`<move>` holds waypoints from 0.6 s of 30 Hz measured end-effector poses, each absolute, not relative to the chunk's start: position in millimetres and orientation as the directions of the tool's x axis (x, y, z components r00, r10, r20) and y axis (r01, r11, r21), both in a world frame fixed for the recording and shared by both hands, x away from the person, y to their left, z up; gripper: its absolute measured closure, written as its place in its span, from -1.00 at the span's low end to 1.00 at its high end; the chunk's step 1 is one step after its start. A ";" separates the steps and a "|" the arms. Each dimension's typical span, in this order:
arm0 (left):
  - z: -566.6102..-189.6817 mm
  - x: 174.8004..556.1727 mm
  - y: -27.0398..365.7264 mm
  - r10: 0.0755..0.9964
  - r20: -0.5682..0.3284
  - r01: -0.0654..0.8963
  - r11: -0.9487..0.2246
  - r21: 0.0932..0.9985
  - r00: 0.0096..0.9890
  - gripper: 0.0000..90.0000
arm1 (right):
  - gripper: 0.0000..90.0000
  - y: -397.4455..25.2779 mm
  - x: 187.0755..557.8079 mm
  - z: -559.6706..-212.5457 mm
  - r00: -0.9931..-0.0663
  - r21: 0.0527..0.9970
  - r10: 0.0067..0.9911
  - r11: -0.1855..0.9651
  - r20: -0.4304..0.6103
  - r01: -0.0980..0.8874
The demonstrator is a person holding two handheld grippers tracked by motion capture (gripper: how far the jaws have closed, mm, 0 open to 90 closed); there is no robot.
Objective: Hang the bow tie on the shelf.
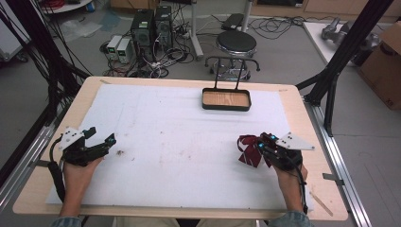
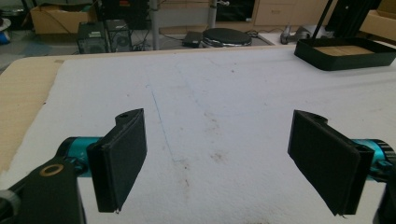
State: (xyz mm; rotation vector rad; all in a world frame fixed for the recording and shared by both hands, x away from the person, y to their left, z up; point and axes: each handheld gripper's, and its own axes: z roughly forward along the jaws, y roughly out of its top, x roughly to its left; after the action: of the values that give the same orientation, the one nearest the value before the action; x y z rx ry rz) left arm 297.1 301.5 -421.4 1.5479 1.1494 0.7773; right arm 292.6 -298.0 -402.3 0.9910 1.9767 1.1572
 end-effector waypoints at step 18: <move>-423.5 299.6 300.9 0.937 -0.063 0.290 -0.042 0.956 0.344 -0.56 | 0.55 -300.1 324.4 -373.4 -0.380 0.944 0.916 0.234 -0.133 0.234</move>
State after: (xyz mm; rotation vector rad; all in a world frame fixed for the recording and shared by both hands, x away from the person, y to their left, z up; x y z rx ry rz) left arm 299.6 300.9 -423.5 1.5610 1.1448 0.7750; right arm 324.4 -300.1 -373.4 1.0650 1.7751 1.1769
